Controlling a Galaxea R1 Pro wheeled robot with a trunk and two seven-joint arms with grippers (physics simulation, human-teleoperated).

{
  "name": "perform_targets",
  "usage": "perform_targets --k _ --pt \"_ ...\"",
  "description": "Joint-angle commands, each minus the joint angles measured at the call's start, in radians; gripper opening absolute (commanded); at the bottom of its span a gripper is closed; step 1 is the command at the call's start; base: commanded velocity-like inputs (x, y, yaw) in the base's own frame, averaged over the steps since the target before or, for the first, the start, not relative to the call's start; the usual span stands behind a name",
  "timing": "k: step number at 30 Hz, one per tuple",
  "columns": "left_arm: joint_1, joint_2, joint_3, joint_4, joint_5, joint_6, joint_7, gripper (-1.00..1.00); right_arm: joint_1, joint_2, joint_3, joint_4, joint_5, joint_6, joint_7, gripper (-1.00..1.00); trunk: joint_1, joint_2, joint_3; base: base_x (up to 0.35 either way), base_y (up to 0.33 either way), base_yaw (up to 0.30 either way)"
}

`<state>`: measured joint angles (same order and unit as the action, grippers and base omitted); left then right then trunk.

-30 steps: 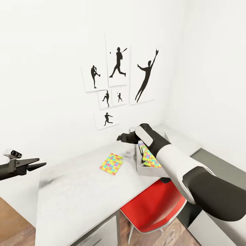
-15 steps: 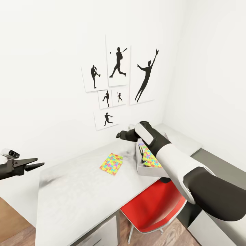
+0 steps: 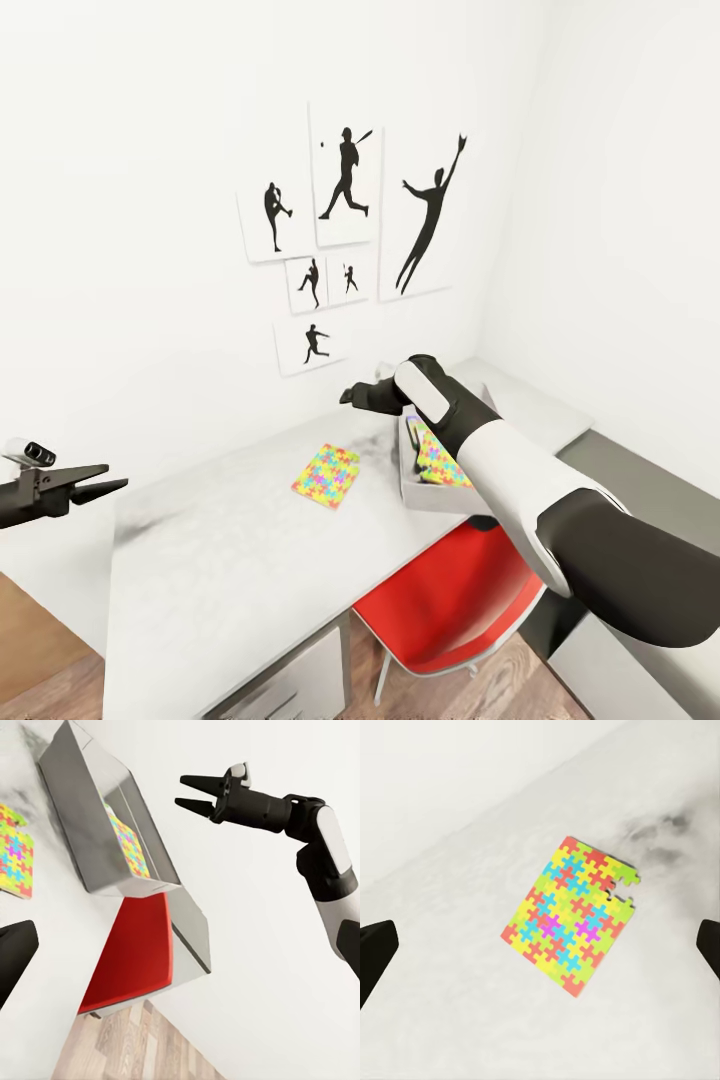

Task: Put all the toys in the child's room - the three board games (two on the bed and one on the table), the two jigsaw puzzles on the table, and the tennis ball on the table - inside the toy box on the table in the child's room.

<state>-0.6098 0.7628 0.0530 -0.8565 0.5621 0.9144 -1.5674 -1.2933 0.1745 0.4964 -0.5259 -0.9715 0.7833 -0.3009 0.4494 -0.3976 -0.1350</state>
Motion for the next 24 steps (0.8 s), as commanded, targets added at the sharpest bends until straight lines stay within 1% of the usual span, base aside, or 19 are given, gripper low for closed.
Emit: perform_targets --k 1,5,9,15,21,24 --pt "-0.001 0.000 -0.001 0.000 0.001 0.011 -0.003 1.00 -0.001 0.000 0.003 0.000 -0.010 0.001 -0.010 1.00 0.001 -0.002 -0.004 0.000 0.000 0.000" --pt "-0.001 0.001 0.000 0.001 0.002 0.011 -0.003 1.00 -0.001 0.000 0.002 0.002 -0.009 0.000 -0.012 1.00 0.001 -0.002 -0.010 0.000 0.000 0.000" --pt "-0.001 0.011 0.000 0.009 0.004 0.011 -0.003 1.00 -0.001 0.000 0.002 0.003 -0.010 -0.003 -0.012 1.00 0.001 -0.002 -0.017 0.000 0.006 0.000" --pt "-0.001 0.018 0.001 0.032 0.007 0.009 -0.003 1.00 -0.001 0.000 0.002 0.004 -0.009 -0.002 -0.013 1.00 0.001 -0.002 -0.027 0.000 0.105 0.000" --pt "-0.001 0.020 0.001 0.037 0.007 0.008 -0.003 1.00 -0.001 0.000 0.002 0.004 -0.010 -0.003 -0.013 1.00 0.001 -0.002 -0.037 0.000 0.030 0.000" --pt "-0.001 0.022 0.001 0.037 0.008 -0.006 -0.003 1.00 -0.001 0.000 0.002 0.004 -0.010 -0.005 -0.014 1.00 0.001 -0.002 -0.042 0.000 0.082 0.000"
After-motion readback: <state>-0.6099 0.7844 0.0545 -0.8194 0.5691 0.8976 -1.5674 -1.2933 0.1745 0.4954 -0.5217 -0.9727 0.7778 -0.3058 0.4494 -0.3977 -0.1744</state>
